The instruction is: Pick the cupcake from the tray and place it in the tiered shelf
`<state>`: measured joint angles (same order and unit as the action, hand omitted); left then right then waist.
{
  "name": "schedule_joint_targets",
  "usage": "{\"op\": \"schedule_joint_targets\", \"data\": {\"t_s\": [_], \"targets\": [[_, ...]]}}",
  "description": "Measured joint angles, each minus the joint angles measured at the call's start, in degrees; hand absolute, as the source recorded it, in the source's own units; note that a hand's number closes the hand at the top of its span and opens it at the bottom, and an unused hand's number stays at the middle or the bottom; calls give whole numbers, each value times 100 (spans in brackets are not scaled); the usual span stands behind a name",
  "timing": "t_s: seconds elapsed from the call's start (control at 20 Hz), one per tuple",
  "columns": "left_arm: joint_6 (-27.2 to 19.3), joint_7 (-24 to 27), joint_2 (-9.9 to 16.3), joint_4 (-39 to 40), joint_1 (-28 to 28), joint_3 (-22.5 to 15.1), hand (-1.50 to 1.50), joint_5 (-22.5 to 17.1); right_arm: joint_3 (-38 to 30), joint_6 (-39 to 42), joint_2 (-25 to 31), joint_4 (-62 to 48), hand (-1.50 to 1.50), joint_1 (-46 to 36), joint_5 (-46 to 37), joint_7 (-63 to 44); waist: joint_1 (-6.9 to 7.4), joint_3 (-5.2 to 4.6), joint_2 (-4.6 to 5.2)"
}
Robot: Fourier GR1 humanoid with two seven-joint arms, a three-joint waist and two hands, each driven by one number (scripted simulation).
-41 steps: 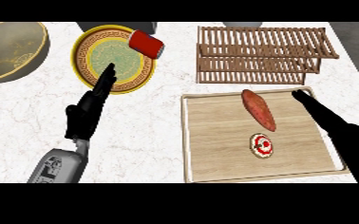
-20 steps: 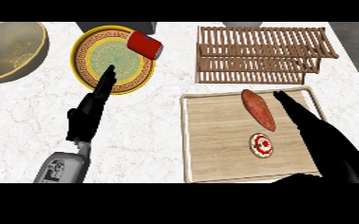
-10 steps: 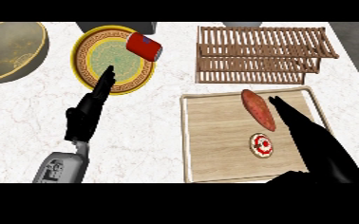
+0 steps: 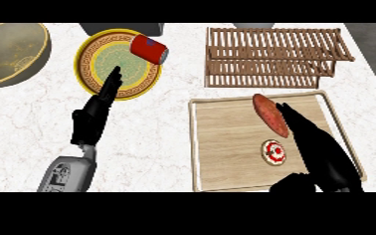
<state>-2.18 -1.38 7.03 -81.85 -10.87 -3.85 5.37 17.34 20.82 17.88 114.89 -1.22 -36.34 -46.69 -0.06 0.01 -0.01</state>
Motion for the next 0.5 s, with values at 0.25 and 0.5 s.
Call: {"op": "schedule_joint_targets", "data": {"t_s": [0.25, 0.5], "targets": [[56, -73, -70, -34, -26, 41, 0, 70, -60, 18, -207, -244, -150, 57, -241, 232, -1, -1, -1], [90, -49, -131, -52, 8, 73, 0, 178, -226, 181, -341, -285, -150, 110, -335, 419, -1, -1, -2]]}}
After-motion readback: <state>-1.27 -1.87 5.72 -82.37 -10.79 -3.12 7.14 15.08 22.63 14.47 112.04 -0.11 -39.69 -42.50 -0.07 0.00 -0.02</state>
